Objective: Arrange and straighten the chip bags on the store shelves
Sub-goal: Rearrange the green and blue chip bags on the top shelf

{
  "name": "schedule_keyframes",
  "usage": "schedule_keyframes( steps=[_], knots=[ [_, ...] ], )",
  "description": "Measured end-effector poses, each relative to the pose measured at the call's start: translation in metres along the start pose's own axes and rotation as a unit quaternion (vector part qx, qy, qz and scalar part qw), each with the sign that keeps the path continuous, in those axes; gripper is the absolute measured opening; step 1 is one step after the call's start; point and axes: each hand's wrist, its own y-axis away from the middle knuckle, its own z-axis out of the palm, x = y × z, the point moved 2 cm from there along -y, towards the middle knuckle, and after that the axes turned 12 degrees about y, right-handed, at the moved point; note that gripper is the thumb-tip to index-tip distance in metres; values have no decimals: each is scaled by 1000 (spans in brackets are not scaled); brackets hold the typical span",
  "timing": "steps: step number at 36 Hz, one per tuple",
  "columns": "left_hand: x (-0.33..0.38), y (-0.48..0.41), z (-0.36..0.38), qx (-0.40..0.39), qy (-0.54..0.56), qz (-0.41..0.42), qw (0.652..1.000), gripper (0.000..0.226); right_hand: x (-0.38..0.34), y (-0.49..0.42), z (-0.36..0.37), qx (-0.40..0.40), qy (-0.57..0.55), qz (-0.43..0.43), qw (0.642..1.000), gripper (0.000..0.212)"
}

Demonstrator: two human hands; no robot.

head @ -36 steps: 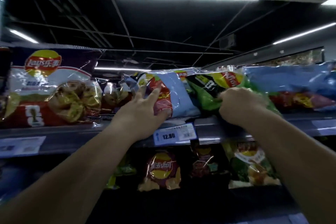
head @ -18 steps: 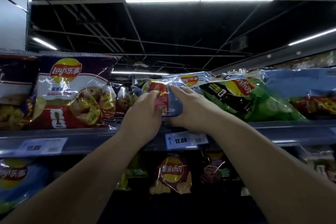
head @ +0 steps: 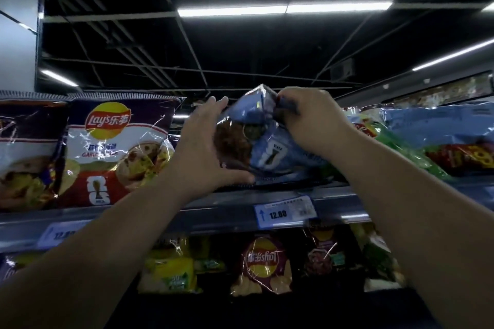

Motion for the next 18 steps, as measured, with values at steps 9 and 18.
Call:
schedule_keyframes(
  steps=[9, 18],
  knots=[
    [7, -22, 3, 43, 135, -26, 990, 87, -1, 2, -26, 59, 35, 60, 996, 35],
    [2, -28, 7, 139, 241, -125, 952, 46, 6, 44, 15, -25, -324, 216, 921, 123]
  ],
)
